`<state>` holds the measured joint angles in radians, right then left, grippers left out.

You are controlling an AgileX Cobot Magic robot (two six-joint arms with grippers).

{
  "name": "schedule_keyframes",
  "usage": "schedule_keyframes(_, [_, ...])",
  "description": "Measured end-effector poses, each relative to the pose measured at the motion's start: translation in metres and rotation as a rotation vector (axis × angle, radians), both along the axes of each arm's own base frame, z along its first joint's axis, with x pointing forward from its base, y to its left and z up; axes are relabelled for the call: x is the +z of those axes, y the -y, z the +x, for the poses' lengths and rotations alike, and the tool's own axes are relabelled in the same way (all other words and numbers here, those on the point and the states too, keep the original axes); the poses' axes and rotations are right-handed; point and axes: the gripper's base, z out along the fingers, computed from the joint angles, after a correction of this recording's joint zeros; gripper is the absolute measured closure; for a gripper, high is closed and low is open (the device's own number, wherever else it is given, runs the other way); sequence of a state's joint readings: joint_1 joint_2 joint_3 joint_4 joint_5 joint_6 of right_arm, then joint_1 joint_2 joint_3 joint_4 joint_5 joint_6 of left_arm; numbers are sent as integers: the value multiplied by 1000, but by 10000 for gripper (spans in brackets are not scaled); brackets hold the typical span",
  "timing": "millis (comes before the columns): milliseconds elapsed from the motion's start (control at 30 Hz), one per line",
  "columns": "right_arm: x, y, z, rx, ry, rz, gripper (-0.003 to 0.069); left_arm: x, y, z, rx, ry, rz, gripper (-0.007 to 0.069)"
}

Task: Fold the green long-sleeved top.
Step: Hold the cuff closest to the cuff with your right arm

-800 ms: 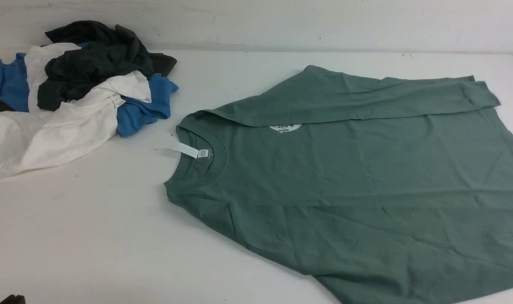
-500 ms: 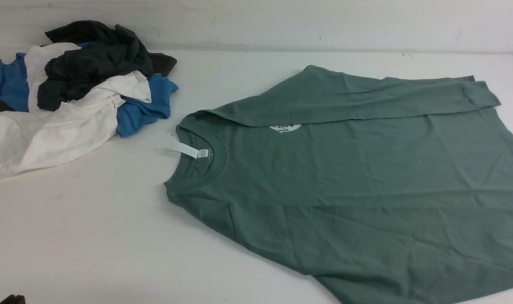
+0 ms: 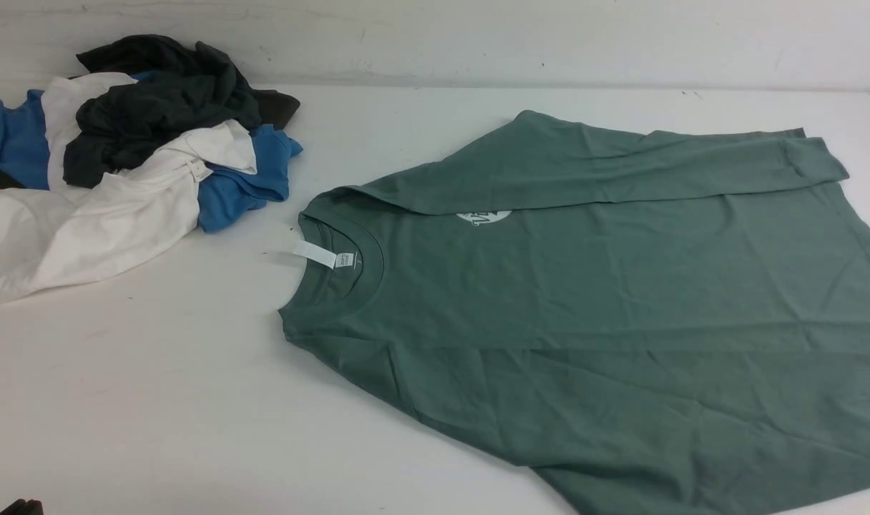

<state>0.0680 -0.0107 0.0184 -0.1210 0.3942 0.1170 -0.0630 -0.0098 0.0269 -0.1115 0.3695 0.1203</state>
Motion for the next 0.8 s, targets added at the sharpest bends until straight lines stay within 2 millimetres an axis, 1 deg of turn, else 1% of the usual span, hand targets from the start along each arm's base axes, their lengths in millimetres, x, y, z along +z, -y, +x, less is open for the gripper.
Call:
schedule_keyframes(67, [0, 0, 0, 1, 4, -13, 673, 0, 0, 0, 0, 0, 0, 628])
schedule_keyframes(167, [1, 1, 1, 6, 24, -87, 673, 0, 0, 0, 0, 0, 0, 628])
schedule_keyframes(233, [2, 2, 1, 11, 53, -188, 673, 0, 0, 0, 0, 0, 0, 628])
schedule_keyframes(333, [6, 3, 2, 18, 101, -286, 673, 0, 0, 0, 0, 0, 0, 628])
schedule_keyframes(400, [10, 2, 2, 25, 146, -284, 673, 0, 0, 0, 0, 0, 0, 628])
schedule_keyframes(433, [12, 1, 2, 28, 168, -253, 673, 0, 0, 0, 0, 0, 0, 628])
schedule_keyframes(467, [15, -1, 3, 30, 200, -173, 673, 0, 0, 0, 0, 0, 0, 628])
schedule_keyframes(533, [20, -3, 2, 32, 250, 17, 673, 0, 0, 0, 0, 0, 0, 628])
schedule_keyframes(633, [24, -4, 2, 22, 279, 325, 673, 0, 0, 0, 0, 0, 0, 628])
schedule_keyframes(667, [24, -4, 2, 22, 280, 325, 673, 0, 0, 0, 0, 0, 0, 628])
schedule_keyframes(700, [25, -4, 2, 12, 273, 480, 673, 0, 0, 0, 0, 0, 0, 628])
schedule_keyframes(767, [25, -4, 2, 2, 265, 600, 673, 0, 0, 0, 0, 0, 0, 628])
schedule_keyframes(800, [25, -4, 2, 2, 264, 613, 673, 0, 0, 0, 0, 0, 0, 628])
